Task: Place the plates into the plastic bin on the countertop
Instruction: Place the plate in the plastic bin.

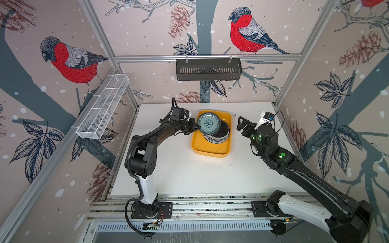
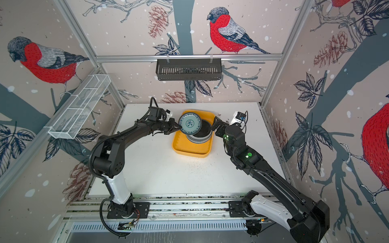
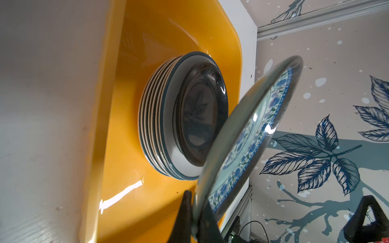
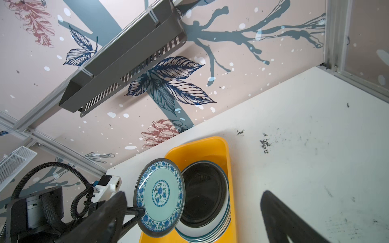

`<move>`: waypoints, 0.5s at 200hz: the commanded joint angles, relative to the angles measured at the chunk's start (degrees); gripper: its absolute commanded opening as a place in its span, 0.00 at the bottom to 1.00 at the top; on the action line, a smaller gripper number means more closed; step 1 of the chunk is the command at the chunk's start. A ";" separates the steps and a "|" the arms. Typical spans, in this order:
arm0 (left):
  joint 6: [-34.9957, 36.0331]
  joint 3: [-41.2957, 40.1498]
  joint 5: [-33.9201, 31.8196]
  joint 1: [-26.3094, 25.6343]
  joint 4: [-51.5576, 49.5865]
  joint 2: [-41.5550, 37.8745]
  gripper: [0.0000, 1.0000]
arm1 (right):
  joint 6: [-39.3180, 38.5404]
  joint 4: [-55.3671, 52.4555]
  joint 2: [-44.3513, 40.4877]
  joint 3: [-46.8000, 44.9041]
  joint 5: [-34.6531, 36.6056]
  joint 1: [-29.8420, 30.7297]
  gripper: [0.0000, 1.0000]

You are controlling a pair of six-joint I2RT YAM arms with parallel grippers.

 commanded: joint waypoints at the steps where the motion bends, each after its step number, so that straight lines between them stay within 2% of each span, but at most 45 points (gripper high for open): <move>1: 1.28 2.91 0.56 -1.03 -3.13 2.22 0.00 | -0.77 -0.16 -0.61 -0.50 2.31 0.03 0.99; 100: -2.80 11.80 1.09 -4.13 -6.10 10.19 0.00 | 1.83 0.33 -5.83 -5.95 4.89 -0.94 1.00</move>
